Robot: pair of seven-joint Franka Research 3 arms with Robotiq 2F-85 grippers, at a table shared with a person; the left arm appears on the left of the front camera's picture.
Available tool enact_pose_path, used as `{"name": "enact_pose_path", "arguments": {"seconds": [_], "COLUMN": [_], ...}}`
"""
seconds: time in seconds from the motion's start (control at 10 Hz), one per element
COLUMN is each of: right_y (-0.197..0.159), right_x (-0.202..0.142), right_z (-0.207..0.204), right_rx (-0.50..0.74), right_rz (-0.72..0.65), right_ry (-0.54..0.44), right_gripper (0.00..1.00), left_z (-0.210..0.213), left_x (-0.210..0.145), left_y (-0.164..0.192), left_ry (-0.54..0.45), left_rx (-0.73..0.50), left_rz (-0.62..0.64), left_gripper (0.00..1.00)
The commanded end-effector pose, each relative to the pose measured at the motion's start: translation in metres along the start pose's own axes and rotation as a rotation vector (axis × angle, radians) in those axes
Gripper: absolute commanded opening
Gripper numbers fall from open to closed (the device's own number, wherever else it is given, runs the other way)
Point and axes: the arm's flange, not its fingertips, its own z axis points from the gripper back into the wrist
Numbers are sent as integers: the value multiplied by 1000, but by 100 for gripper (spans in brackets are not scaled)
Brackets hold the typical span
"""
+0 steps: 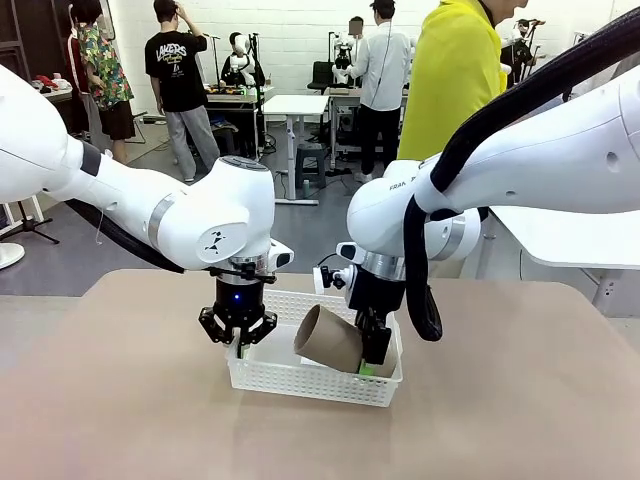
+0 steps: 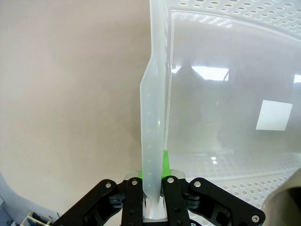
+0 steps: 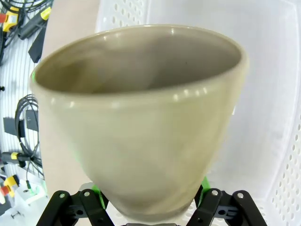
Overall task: Clean and organize the cups into the basket.
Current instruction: Pick up the Organizing basket and move it to the center of the table, then pick up the Reusable plastic cup from the right side of the table and place it inside the Organizing basket.
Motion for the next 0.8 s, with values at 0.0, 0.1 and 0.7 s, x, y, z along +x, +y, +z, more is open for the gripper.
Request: {"name": "enact_pose_path", "arguments": {"seconds": [0.0,0.1,0.7], "right_y": [-12,-15,-18], "right_x": [-4,-5,-1], "right_z": [-3,-5,-6], "right_rx": [-9,-8,-5], "right_rz": [-60,-69,-62], "right_ry": [52,52,55], "right_gripper": [81,81,100], "left_z": [-3,-3,-3], "left_x": [0,0,0], "left_y": [2,2,2], "left_ry": [6,6,6], "left_rx": [6,6,6], "left_rz": [-7,-7,-7], "left_gripper": [0,0,0]}}
